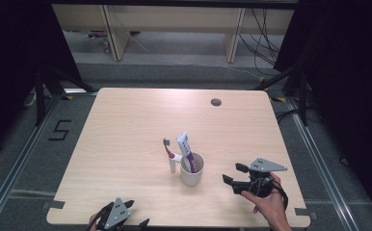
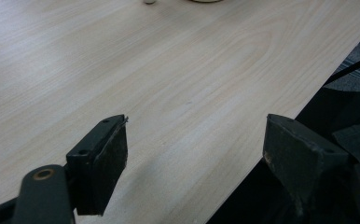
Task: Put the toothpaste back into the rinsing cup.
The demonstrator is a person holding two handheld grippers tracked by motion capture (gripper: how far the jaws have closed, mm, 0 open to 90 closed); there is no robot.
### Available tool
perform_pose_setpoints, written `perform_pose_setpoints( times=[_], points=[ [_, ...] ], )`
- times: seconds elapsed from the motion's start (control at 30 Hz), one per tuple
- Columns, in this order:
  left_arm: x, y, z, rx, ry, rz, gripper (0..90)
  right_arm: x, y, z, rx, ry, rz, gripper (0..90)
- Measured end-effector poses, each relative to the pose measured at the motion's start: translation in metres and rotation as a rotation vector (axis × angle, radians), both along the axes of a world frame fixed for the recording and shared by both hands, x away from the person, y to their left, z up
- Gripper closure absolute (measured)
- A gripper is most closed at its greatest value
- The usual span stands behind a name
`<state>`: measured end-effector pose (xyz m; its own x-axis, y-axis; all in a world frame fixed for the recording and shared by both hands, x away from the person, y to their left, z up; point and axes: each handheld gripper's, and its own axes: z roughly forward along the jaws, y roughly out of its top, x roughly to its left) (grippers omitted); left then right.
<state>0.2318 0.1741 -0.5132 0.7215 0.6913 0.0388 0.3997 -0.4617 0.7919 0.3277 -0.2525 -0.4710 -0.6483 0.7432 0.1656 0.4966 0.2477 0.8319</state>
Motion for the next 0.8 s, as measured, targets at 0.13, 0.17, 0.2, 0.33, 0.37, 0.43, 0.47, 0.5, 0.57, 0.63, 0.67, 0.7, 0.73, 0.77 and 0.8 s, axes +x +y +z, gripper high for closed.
perform_pose_setpoints(
  times=[0.13, 0.17, 0.2, 0.33, 0.37, 0.43, 0.47, 0.5, 0.57, 0.63, 0.67, 0.7, 0.73, 0.77, 0.8],
  points=[
    [-0.002, -0.001, 0.000, -0.015, 0.019, 0.016, 21.8, -0.003, -0.001, -0.003, 0.002, -0.015, 0.018, 25.4],
    [-0.002, -0.002, 0.000, -0.021, 0.020, 0.012, 21.8, -0.006, -0.001, -0.003, 0.006, 0.003, 0.006, 24.6],
    [-0.002, -0.002, -0.001, -0.034, 0.023, 0.012, 21.8, -0.006, -0.002, -0.004, -0.005, -0.014, 0.012, 23.2],
    [0.001, 0.000, 0.000, 0.010, -0.007, -0.009, 21.7, -0.011, 0.000, -0.007, -0.009, 0.006, 0.006, 19.8],
    [0.001, 0.000, 0.000, 0.010, -0.007, -0.010, 21.6, -0.013, 0.001, -0.008, 0.012, 0.017, 0.008, 19.7],
    [-0.001, -0.002, -0.001, -0.022, 0.006, 0.006, 21.7, -0.013, -0.001, -0.008, -0.021, -0.012, 0.016, 19.5],
    [-0.002, -0.003, -0.001, -0.027, 0.024, 0.014, 21.6, -0.014, 0.000, -0.010, -0.005, 0.004, 0.028, 19.3],
    [-0.002, -0.003, -0.001, -0.037, 0.025, 0.019, 21.6, -0.017, 0.001, -0.010, -0.015, 0.010, 0.007, 19.2],
    [-0.002, -0.003, -0.001, -0.034, 0.023, 0.017, 21.6, -0.018, 0.002, -0.012, -0.031, -0.008, 0.025, 19.1],
    [-0.002, -0.002, -0.001, -0.019, 0.027, 0.007, 21.6, -0.023, 0.004, -0.012, -0.030, 0.032, 0.024, 19.0],
    [-0.002, -0.002, 0.000, -0.019, 0.026, 0.008, 21.6, -0.022, 0.003, -0.013, -0.040, 0.001, 0.038, 18.9],
    [-0.002, -0.002, 0.000, -0.017, 0.023, 0.009, 21.6, -0.023, 0.004, -0.013, -0.052, 0.000, 0.041, 18.9],
    [-0.002, -0.002, 0.000, -0.017, 0.022, 0.009, 21.6, -0.026, 0.006, -0.013, -0.031, 0.030, 0.037, 18.8],
    [-0.002, -0.002, 0.000, -0.018, 0.022, 0.009, 21.6, -0.027, 0.006, -0.013, -0.036, 0.038, 0.039, 18.7],
    [-0.002, -0.002, -0.001, -0.024, 0.019, 0.011, 21.6, -0.026, 0.005, -0.014, -0.049, 0.001, 0.053, 18.6]
  ],
)
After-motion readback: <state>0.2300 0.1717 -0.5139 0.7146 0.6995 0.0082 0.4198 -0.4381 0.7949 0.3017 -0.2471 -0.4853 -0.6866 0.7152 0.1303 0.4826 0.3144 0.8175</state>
